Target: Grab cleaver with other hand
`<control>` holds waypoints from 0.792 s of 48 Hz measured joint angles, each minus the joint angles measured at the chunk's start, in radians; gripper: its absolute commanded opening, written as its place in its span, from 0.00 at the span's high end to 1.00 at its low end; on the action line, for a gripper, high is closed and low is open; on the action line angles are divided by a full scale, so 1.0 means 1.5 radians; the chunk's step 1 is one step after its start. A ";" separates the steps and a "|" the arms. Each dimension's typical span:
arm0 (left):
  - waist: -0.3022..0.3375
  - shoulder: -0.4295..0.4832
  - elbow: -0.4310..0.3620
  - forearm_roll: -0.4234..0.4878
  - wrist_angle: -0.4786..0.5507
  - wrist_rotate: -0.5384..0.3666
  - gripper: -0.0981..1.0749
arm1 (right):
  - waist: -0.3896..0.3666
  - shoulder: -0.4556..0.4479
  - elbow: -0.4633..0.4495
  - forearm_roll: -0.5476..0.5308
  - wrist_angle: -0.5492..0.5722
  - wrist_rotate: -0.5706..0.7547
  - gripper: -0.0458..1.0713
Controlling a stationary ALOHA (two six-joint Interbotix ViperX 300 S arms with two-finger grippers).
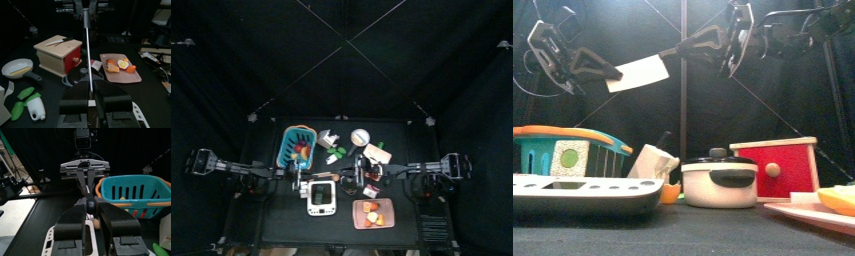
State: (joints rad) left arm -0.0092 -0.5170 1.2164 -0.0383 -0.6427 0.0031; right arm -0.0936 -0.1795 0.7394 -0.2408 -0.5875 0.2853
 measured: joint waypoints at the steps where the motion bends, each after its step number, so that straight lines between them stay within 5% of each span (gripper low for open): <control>1: 0.000 0.000 0.000 0.000 0.000 0.000 0.54 | 0.000 0.000 0.000 0.000 0.000 0.000 0.51; 14: -0.002 -0.011 0.007 0.000 0.001 -0.001 0.54 | 0.015 0.006 0.001 0.017 0.046 0.002 0.51; 38: -0.035 -0.027 0.020 -0.001 0.000 -0.006 0.54 | 0.055 0.062 -0.055 0.103 0.250 0.003 0.51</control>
State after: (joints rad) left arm -0.0614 -0.5568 1.2471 -0.0399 -0.6427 -0.0061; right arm -0.0107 -0.0859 0.6565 -0.0859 -0.2132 0.2899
